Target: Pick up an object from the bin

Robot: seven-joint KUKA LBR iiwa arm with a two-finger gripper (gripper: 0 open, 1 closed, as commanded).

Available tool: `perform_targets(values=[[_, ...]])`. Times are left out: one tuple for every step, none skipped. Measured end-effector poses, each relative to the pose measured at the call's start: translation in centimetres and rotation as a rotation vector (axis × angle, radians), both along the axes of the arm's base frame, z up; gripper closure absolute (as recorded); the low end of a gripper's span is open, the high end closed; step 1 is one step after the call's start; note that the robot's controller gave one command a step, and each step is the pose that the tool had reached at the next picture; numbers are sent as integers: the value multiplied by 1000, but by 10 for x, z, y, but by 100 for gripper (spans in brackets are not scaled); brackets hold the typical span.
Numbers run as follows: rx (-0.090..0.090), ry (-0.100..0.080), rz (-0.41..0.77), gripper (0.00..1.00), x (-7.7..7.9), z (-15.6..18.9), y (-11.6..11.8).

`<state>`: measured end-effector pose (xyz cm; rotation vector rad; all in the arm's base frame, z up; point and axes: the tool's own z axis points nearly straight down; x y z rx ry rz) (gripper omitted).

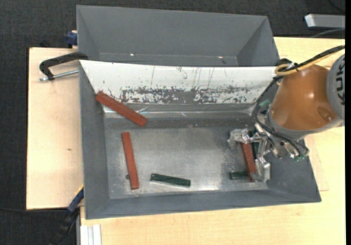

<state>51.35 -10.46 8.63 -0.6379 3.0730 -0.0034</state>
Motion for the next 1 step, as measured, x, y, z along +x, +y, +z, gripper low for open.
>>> perform_targets(values=[[4,1,148,0,-5,-6,5]])
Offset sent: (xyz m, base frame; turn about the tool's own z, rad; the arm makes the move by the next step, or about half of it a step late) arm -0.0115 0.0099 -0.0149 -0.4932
